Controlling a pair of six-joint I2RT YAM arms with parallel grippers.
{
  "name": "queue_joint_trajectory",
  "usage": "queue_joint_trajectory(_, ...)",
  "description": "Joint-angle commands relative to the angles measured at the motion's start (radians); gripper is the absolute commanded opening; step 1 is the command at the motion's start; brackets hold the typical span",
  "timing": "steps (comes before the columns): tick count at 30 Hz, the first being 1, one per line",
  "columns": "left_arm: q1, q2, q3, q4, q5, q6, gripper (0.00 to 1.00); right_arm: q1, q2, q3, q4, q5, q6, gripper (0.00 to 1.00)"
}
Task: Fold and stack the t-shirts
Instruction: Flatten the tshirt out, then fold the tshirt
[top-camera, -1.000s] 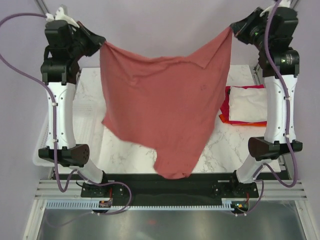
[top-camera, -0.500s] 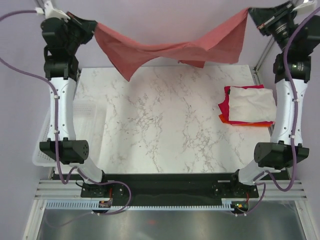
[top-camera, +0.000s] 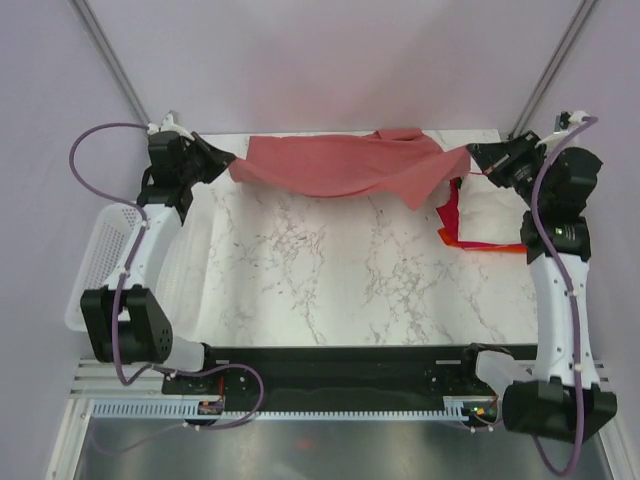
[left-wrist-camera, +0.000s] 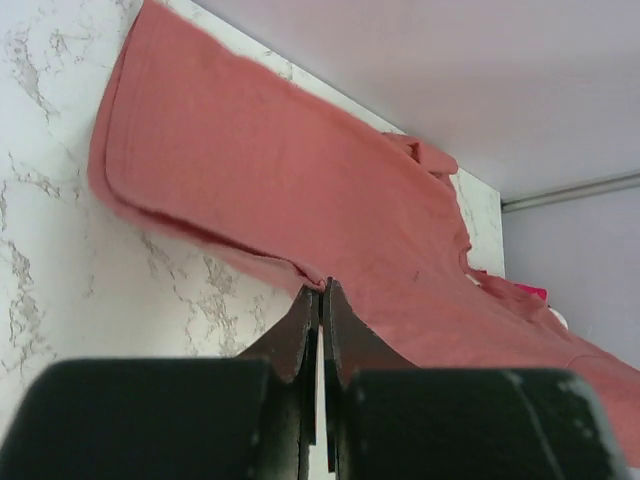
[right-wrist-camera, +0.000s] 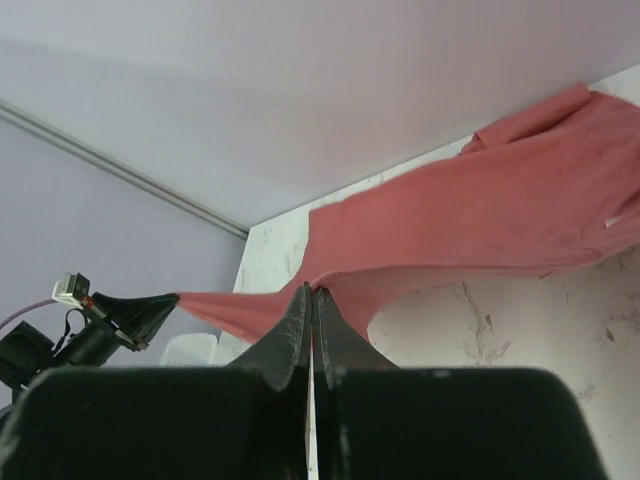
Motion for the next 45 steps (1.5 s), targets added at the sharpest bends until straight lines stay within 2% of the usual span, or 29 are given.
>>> queue_joint_trajectory(1,-0.008,-0.190,-0.131,0.114,0.017,0.002,0.02,-0.004,-0.155,-0.083,-0.026,0.018,-0.065,0.00)
queue_joint_trajectory(5,-0.009,-0.361,-0.382,0.103,-0.005,-0.003,0.02,-0.004,-0.295,-0.162,-0.207,0.007,-0.150,0.00)
queue_joint_trajectory(10,-0.008,-0.574,-0.573,-0.009,-0.011,-0.015,0.02,-0.004,-0.479,-0.210,-0.411,0.024,-0.252,0.00)
queue_joint_trajectory(12,-0.009,-0.626,-0.604,-0.071,-0.069,-0.038,0.02,-0.002,-0.519,-0.225,-0.497,0.030,-0.272,0.00)
queue_joint_trajectory(14,-0.008,-0.700,-0.636,-0.170,-0.128,-0.076,0.02,-0.002,-0.576,-0.251,-0.535,0.042,-0.280,0.00)
queue_joint_trajectory(15,-0.008,-0.723,-0.648,-0.193,-0.191,-0.092,0.02,-0.001,-0.593,-0.264,-0.540,0.052,-0.277,0.00)
queue_joint_trajectory(18,-0.006,-0.781,-0.711,-0.213,-0.261,-0.165,0.02,0.000,-0.616,-0.322,-0.519,0.059,-0.262,0.00)
queue_joint_trajectory(23,-0.008,-0.726,-0.748,-0.175,-0.262,-0.222,0.02,0.000,-0.484,-0.330,-0.491,0.139,-0.291,0.00)
queue_joint_trajectory(30,-0.006,-0.558,-0.720,-0.095,-0.233,-0.195,0.02,0.030,-0.231,-0.299,-0.361,0.179,-0.260,0.00)
queue_joint_trajectory(32,-0.006,-0.521,-0.691,-0.095,-0.248,-0.178,0.02,0.081,-0.187,-0.261,-0.349,0.254,-0.259,0.00)
queue_joint_trajectory(37,-0.008,-0.413,-0.630,-0.095,-0.265,-0.156,0.02,0.151,-0.026,-0.169,-0.316,0.331,-0.262,0.00)
queue_joint_trajectory(45,-0.006,-0.278,-0.556,-0.095,-0.287,-0.119,0.02,0.156,0.172,-0.012,-0.306,0.401,-0.285,0.00)
